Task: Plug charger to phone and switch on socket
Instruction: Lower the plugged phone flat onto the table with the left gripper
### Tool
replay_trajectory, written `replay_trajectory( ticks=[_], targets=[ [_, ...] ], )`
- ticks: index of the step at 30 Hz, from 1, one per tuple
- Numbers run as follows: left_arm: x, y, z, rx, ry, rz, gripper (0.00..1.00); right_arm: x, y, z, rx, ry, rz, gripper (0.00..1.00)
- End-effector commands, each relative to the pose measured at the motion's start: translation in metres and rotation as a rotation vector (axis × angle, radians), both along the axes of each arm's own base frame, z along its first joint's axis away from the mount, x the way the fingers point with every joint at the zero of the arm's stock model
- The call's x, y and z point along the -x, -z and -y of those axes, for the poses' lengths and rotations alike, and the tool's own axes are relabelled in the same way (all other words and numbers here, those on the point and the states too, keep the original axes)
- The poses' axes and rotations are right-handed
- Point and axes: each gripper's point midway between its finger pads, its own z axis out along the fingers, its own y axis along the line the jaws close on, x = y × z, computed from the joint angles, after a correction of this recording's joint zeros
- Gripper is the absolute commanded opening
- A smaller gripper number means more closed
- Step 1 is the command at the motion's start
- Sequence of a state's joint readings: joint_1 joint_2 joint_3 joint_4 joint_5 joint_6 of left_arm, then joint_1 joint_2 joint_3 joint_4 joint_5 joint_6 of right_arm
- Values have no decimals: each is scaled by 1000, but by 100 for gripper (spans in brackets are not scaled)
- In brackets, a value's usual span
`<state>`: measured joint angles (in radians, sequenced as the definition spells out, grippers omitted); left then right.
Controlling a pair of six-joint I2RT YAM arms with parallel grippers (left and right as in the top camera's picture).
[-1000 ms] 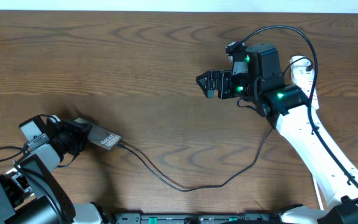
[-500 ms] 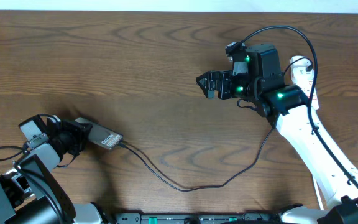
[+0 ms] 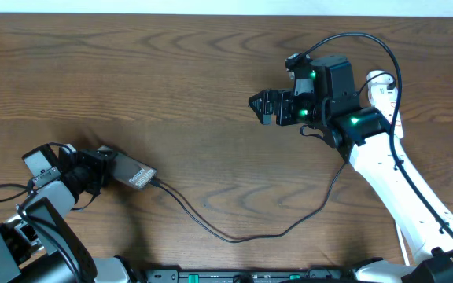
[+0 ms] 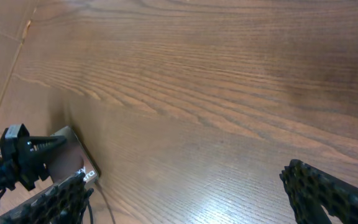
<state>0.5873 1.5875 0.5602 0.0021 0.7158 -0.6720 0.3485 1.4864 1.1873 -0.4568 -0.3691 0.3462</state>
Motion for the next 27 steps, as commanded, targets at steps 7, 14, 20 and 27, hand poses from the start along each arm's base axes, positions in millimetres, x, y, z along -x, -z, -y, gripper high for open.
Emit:
replay_trajectory(
  ticks=[7,14,20,27],
  targets=[
    [36,36,-4,-41,-56,-207,57,1,-7,-2,10,-18,26,99],
    [41,37,-1,-29,-55,-231,63,1,-6,-2,11,-18,24,99],
    [51,42,1,-25,-61,-284,65,1,-6,-2,11,-18,24,99],
    [58,44,5,-5,-58,-315,65,1,-6,-2,11,-18,24,99]
  ],
)
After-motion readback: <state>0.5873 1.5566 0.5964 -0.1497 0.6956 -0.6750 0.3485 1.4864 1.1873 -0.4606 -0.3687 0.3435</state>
